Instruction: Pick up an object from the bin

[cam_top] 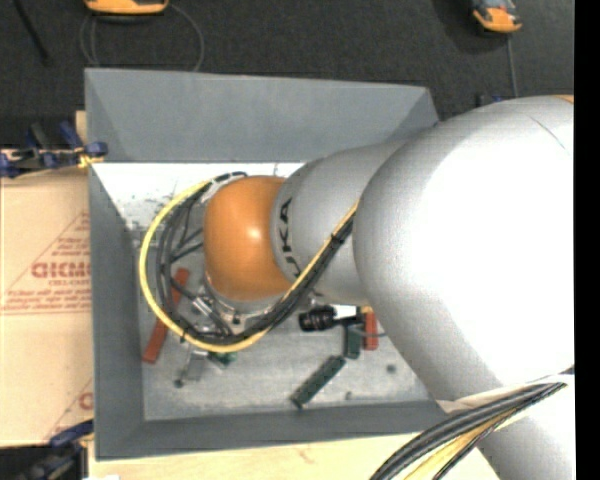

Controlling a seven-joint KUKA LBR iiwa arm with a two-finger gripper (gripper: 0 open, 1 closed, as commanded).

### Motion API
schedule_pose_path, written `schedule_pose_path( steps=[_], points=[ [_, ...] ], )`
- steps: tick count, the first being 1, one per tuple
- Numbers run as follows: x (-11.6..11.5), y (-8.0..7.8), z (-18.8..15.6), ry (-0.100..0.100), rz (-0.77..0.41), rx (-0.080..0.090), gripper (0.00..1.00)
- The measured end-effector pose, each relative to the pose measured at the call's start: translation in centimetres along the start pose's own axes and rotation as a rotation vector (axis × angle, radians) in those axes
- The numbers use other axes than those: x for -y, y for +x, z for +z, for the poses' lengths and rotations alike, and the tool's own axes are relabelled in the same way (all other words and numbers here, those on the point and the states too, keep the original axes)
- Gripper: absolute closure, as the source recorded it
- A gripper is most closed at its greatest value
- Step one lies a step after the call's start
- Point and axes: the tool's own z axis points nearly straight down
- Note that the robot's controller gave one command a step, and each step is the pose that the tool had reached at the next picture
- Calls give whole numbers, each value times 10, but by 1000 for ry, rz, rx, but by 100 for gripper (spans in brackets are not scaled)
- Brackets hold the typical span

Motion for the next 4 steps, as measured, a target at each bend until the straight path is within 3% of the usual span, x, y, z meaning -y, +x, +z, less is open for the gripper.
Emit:
schedule_pose_path(
  steps=[1, 2, 4],
  points=[
    [19, -2, 0, 2, -70, 0, 0],
    [0, -1, 0, -1, -1, 2, 100],
    [1, 0, -3, 1, 0, -1, 100]
  ],
)
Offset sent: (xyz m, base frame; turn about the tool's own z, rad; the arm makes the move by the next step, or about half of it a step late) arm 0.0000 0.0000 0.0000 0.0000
